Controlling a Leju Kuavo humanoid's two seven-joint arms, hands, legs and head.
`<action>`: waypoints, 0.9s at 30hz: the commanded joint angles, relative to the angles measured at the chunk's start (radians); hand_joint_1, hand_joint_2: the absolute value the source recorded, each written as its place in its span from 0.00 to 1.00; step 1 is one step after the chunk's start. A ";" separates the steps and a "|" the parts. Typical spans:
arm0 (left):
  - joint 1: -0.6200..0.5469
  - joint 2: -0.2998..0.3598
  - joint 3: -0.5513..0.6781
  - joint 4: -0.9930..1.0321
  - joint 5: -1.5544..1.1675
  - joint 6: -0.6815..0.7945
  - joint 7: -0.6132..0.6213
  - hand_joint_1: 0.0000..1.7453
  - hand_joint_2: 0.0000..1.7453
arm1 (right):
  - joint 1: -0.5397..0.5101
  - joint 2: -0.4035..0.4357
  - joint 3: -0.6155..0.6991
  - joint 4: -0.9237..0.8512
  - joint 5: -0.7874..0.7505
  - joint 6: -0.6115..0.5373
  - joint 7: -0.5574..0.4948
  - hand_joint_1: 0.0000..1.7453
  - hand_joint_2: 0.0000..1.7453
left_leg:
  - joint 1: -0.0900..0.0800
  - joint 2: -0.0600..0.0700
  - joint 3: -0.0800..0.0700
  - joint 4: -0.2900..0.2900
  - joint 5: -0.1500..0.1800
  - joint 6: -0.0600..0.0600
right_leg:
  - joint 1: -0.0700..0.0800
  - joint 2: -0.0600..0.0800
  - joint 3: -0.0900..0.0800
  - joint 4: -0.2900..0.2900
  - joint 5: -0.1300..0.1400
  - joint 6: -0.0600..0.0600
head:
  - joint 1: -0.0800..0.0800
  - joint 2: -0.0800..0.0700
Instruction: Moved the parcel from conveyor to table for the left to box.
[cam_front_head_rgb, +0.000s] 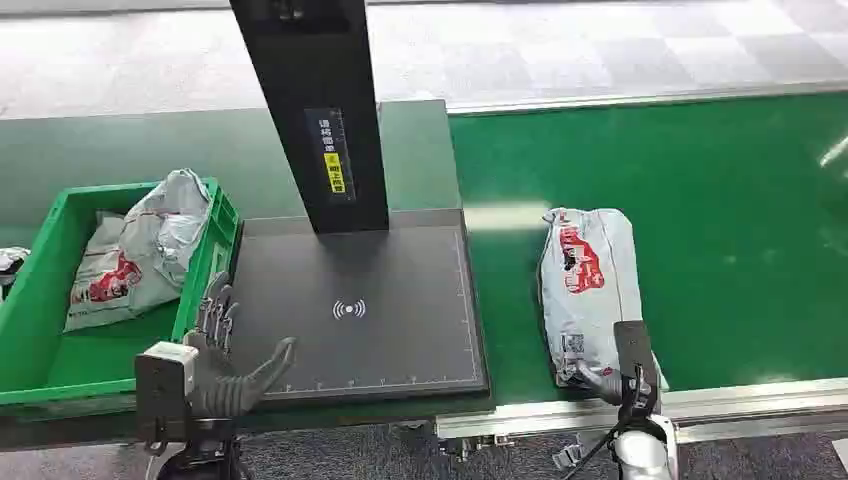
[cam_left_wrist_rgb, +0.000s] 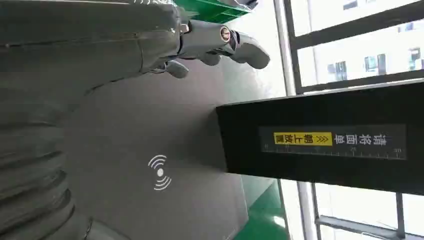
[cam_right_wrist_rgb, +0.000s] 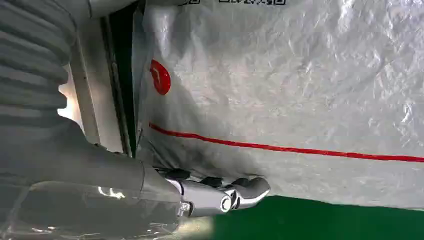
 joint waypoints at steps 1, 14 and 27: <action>-0.008 0.034 -0.025 0.043 0.012 0.006 -0.003 0.00 1.00 | 0.002 0.009 -0.007 0.060 -0.009 0.020 0.006 0.00 1.00 | 0.000 -0.002 0.002 -0.004 0.002 0.000 | 0.001 -0.001 0.003 -0.004 0.001 -0.002 | 0.000 0.000; -0.003 0.037 -0.033 0.032 0.020 0.022 -0.004 0.00 1.00 | 0.000 0.008 0.001 0.026 -0.003 0.042 0.007 1.00 1.00 | 0.000 -0.001 0.002 -0.003 0.002 0.000 | 0.001 0.000 0.002 -0.003 0.002 -0.001 | 0.000 0.000; -0.022 0.053 -0.052 0.056 0.053 0.054 -0.023 0.00 1.00 | 0.038 0.030 0.060 -0.153 -0.072 0.018 -0.077 1.00 1.00 | 0.000 0.000 0.001 -0.001 0.001 0.000 | 0.000 0.001 0.001 0.000 0.001 0.000 | 0.000 0.000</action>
